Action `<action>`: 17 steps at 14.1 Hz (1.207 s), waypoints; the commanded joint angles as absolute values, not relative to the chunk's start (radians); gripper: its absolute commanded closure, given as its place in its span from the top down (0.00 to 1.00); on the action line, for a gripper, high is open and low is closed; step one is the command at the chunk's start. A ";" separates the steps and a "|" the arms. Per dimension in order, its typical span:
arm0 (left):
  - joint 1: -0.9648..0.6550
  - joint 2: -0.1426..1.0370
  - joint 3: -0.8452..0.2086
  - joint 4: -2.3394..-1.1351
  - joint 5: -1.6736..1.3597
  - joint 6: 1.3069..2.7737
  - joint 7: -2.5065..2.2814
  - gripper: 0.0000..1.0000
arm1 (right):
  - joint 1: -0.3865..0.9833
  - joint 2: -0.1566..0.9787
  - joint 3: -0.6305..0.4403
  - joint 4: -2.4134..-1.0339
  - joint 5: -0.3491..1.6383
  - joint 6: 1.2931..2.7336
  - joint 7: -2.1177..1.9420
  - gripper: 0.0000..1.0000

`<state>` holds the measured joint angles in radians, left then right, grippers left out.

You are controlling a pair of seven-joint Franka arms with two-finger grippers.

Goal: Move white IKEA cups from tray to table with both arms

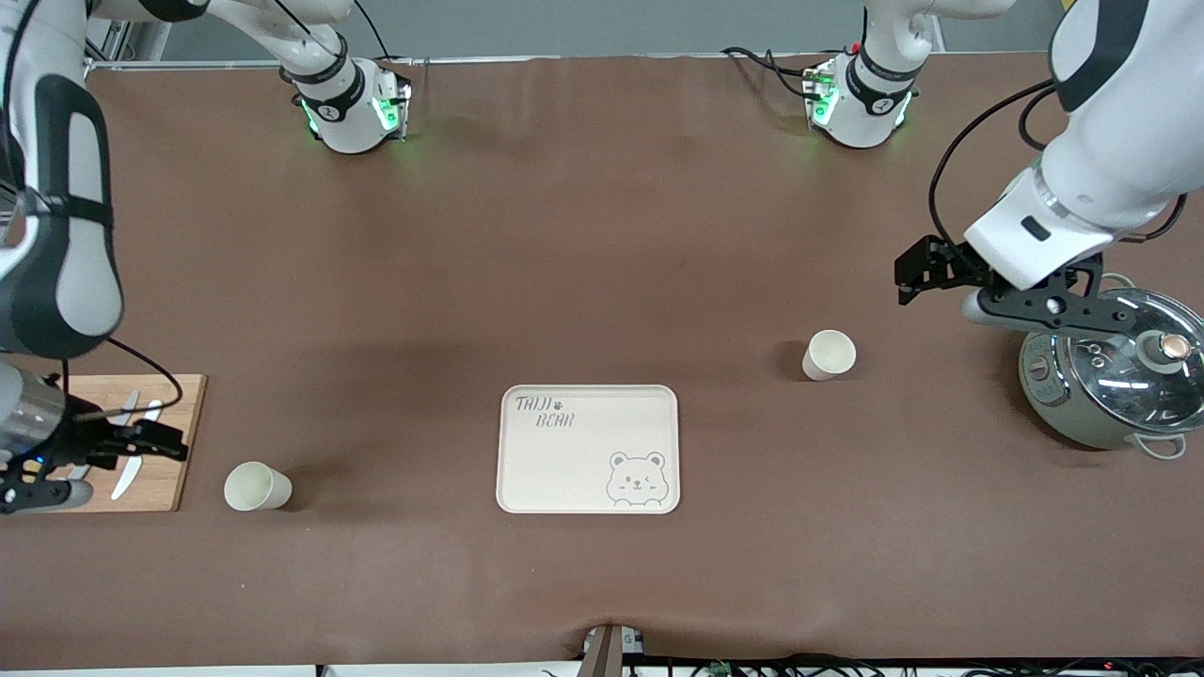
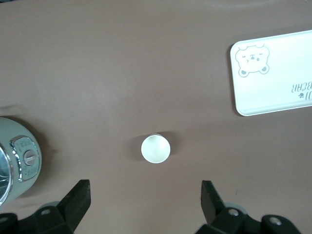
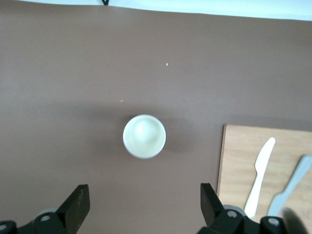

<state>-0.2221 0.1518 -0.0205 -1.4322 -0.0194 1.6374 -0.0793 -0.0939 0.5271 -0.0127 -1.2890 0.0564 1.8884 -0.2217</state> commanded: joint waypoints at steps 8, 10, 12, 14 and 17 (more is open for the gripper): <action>-0.114 0.087 -0.020 -1.443 0.021 1.551 0.014 1.00 | -0.077 0.229 0.000 -1.344 0.054 1.640 0.052 1.00; -0.110 0.090 -0.020 -1.447 0.021 1.552 0.015 1.00 | -0.077 0.151 0.000 -1.414 0.052 1.628 0.051 1.00; -0.112 0.092 -0.020 -1.451 0.021 1.552 0.005 1.00 | -0.081 0.065 0.002 -1.524 0.055 1.666 0.043 1.00; -0.110 0.095 -0.021 -1.453 0.020 1.560 0.003 1.00 | -0.077 0.009 0.002 -1.581 0.055 1.684 0.031 1.00; -0.110 0.098 -0.020 -1.445 0.008 1.562 -0.002 1.00 | -0.075 -0.104 0.003 -1.747 0.054 1.762 0.029 1.00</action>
